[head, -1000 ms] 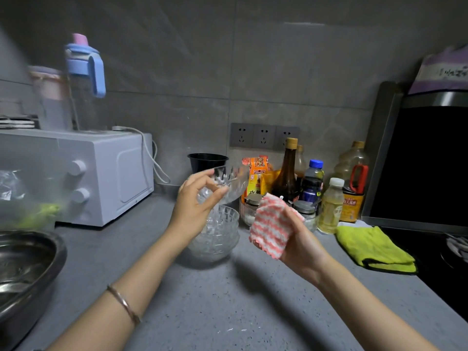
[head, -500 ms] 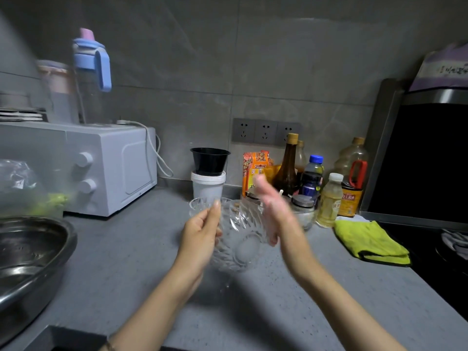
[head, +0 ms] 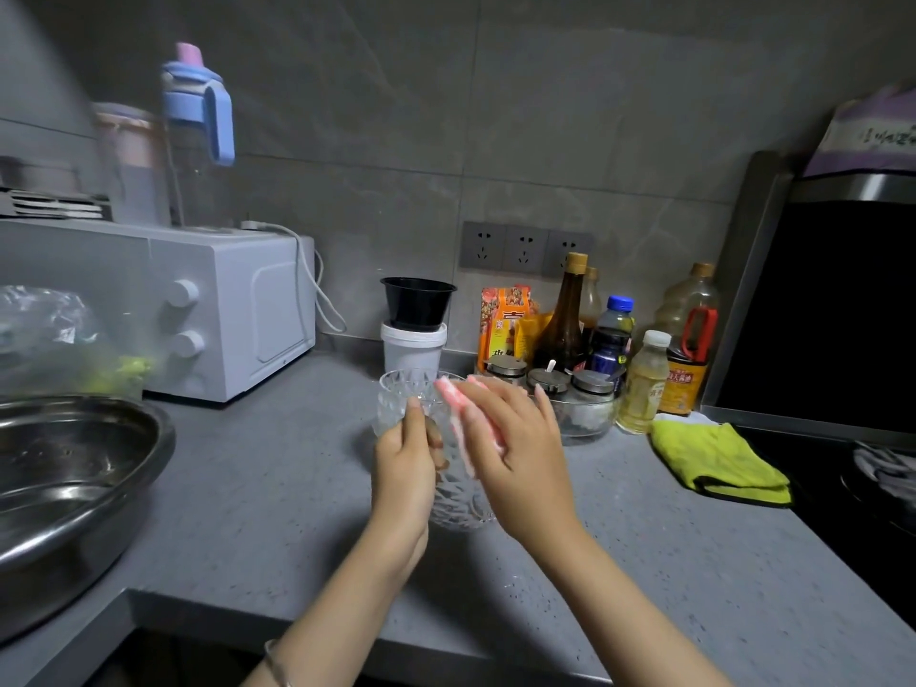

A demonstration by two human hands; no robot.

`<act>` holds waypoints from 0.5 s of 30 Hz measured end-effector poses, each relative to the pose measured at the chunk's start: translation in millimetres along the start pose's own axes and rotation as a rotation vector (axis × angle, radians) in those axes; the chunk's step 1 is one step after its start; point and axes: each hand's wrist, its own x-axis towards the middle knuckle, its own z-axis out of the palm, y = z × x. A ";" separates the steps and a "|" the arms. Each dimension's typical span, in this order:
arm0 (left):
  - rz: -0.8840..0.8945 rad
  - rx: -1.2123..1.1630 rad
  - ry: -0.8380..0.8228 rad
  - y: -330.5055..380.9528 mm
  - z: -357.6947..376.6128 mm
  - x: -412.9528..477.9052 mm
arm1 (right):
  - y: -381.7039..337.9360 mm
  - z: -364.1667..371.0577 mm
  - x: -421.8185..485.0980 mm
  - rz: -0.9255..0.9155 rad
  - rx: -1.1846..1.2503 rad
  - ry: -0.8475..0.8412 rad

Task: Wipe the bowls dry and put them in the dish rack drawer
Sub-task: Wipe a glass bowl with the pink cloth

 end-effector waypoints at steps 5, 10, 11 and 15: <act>0.043 -0.030 0.083 3.5 -12.9 7.0 | -0.3 7.2 -29.8 -0.016 0.123 -0.053; 0.028 0.057 -0.097 -5.3 -16.3 9.6 | -4.0 9.1 -24.3 -0.167 -0.142 -0.051; 0.038 0.081 -0.118 -6.4 -15.1 7.3 | -4.9 6.6 -17.2 -0.159 -0.140 -0.033; 0.083 0.075 -0.036 0.1 -14.1 5.6 | 0.7 0.7 1.5 0.142 0.298 -0.068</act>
